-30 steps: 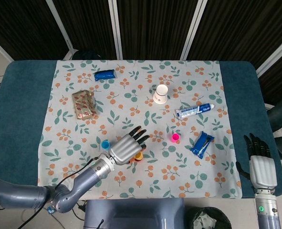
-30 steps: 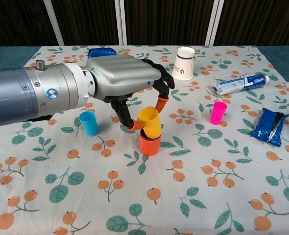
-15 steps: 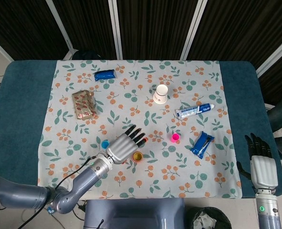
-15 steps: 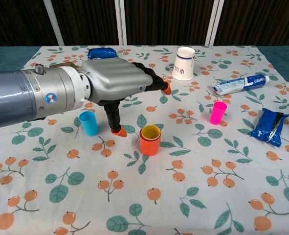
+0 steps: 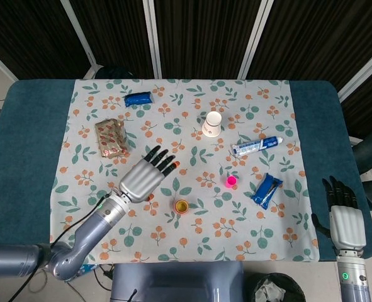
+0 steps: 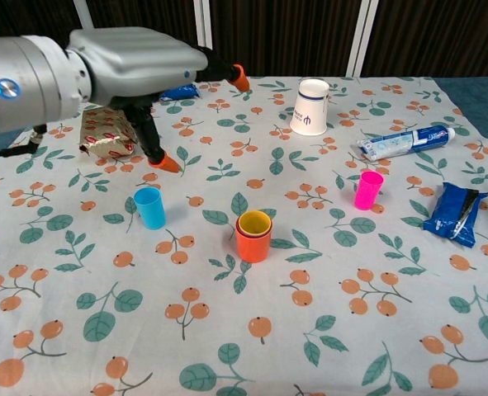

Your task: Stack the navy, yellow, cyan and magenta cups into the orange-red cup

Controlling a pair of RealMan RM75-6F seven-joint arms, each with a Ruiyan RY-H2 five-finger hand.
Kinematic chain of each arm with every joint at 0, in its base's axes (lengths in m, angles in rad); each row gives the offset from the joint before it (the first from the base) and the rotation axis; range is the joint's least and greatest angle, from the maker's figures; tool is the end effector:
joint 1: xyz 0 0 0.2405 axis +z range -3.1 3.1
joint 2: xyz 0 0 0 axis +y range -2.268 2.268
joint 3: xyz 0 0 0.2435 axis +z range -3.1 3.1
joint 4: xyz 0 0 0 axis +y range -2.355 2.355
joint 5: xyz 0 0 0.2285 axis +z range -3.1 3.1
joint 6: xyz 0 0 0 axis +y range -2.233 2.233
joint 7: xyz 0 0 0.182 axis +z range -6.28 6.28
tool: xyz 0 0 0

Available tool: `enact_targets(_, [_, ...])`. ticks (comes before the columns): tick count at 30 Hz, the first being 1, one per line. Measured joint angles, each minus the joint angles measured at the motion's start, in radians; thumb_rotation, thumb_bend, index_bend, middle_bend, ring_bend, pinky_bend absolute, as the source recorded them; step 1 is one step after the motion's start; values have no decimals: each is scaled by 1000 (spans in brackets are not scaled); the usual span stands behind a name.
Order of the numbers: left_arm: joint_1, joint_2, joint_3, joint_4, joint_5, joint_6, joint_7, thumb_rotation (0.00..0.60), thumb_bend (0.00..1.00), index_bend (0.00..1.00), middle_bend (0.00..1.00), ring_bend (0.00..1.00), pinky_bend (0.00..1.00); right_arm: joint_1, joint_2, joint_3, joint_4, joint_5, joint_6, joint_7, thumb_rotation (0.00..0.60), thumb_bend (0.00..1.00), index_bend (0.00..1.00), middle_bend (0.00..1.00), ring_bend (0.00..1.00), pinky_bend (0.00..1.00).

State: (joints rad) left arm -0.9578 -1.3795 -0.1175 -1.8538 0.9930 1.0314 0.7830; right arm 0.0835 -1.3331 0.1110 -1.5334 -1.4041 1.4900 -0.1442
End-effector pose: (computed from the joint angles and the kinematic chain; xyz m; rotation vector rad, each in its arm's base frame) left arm -0.0293 0.3353 -0.0243 -2.1200 -0.4962 -0.8596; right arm -0.3085 -0.2311 0.0927 1.2685 -0.9117 0.8793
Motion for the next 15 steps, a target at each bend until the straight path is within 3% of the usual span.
enact_targets(7, [75, 112, 41, -14, 115, 22, -142, 600, 71, 200, 76, 0, 0, 1, -6, -3, -2, -2, -2, -9, 600, 388, 0, 0, 0, 96])
enact_targets(15, [130, 146, 99, 61, 179, -17, -279, 600, 71, 252, 76, 0, 0, -1, -8, -2, -12, -2, 5, -23, 600, 389, 0, 0, 0, 96])
